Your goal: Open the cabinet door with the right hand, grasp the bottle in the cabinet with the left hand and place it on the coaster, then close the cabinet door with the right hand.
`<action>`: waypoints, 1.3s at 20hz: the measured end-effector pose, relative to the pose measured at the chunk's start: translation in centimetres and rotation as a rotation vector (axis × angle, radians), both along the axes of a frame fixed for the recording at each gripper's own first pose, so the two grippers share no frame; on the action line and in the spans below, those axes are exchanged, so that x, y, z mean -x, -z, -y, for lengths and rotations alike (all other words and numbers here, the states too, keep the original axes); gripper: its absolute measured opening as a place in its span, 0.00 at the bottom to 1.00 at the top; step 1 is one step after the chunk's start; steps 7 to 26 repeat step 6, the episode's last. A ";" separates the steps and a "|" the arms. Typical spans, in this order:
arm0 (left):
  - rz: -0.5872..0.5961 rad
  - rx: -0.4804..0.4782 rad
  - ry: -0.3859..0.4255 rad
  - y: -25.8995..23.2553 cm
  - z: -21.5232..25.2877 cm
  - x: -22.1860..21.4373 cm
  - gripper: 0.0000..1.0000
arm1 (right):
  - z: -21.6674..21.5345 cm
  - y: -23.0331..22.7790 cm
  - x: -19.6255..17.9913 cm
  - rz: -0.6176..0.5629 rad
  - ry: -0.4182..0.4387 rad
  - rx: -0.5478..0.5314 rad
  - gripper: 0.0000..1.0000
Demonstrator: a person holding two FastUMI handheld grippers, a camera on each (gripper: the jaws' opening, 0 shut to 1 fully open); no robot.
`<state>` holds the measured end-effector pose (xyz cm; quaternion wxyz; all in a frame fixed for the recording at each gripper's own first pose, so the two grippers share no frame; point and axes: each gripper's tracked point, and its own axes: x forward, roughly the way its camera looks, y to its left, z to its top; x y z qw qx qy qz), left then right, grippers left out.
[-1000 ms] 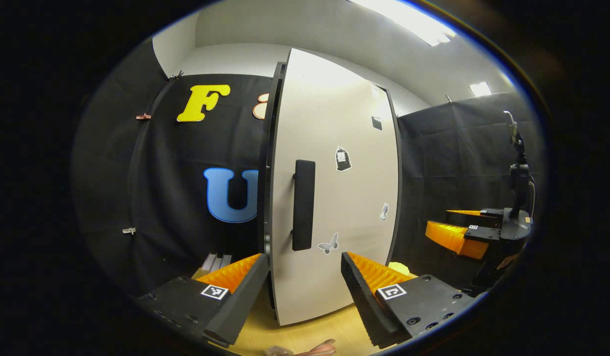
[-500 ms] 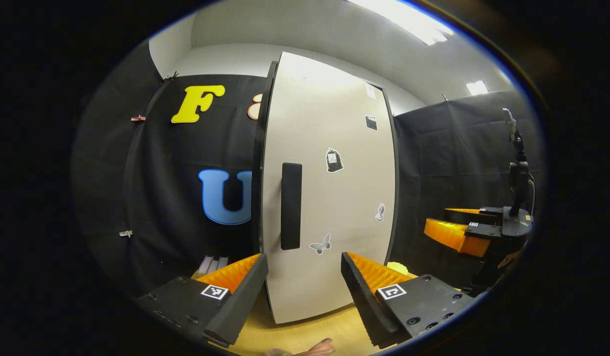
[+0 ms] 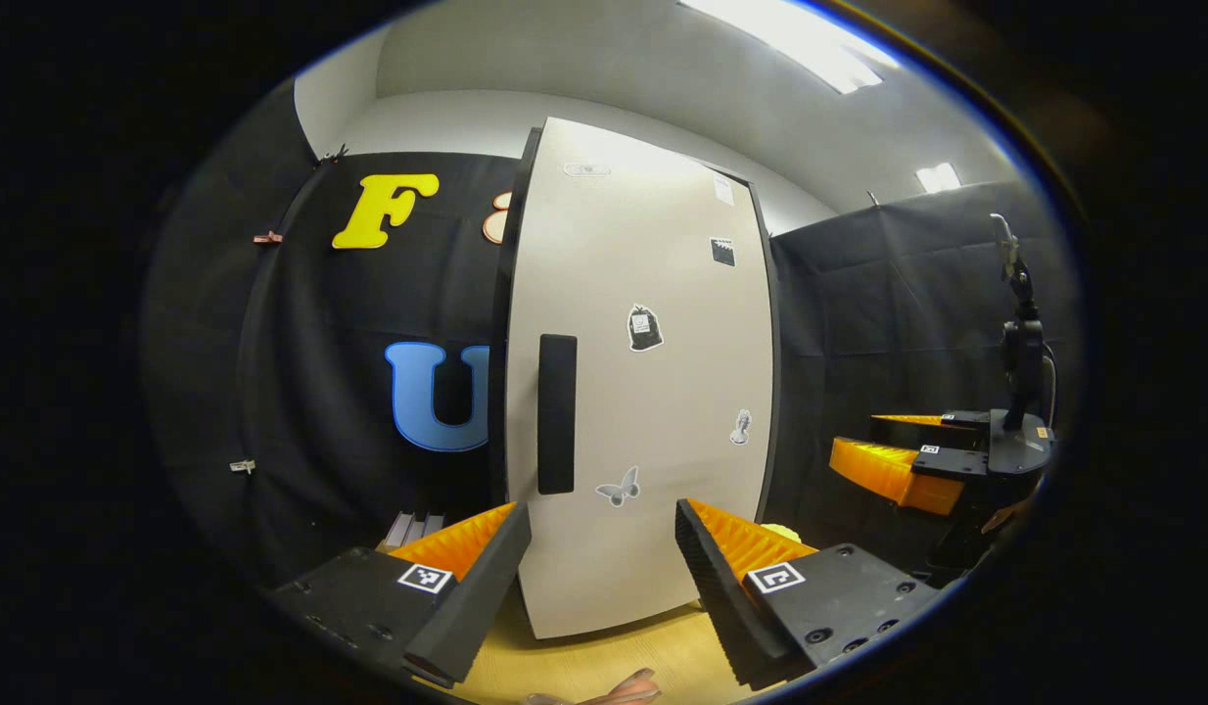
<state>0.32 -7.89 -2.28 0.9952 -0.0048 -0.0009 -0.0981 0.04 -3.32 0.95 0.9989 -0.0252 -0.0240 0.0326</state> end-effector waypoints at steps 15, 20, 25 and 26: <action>0.011 0.014 0.007 -0.3 0.2 0.2 0.94 | -0.5 -0.3 0.1 -0.001 -0.011 0.011 0.97; 0.011 0.014 0.007 -0.3 0.2 0.2 0.94 | -0.5 -0.3 0.1 -0.001 -0.011 0.011 0.97; 0.011 0.014 0.007 -0.3 0.2 0.2 0.94 | -0.5 -0.3 0.1 -0.001 -0.011 0.011 0.97; 0.011 0.014 0.007 -0.3 0.2 0.2 0.94 | -0.5 -0.3 0.1 -0.001 -0.011 0.011 0.97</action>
